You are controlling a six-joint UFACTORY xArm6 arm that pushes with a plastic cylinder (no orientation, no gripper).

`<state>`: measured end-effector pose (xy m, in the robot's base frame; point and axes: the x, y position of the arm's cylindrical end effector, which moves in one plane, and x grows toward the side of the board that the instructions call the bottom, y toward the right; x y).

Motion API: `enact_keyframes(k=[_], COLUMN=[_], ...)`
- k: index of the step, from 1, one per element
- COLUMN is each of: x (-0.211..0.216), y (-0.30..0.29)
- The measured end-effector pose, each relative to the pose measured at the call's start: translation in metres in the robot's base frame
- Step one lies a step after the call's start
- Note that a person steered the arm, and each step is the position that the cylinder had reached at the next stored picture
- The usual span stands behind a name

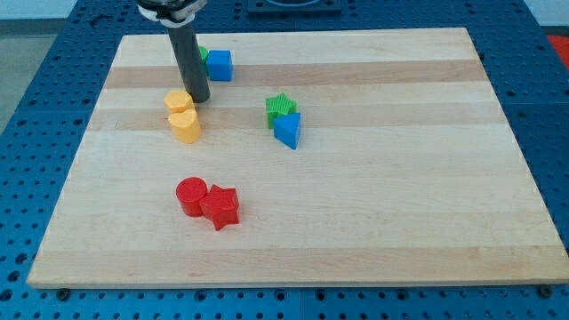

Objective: Push the yellow hexagon and the yellow heart a bit down

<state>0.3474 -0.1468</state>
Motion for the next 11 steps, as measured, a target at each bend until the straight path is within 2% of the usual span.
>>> enact_keyframes(k=[1,3,7,10,11], x=[0.006,-0.008,-0.006,0.007,0.004], y=[0.0,0.0,-0.038,-0.037,-0.014])
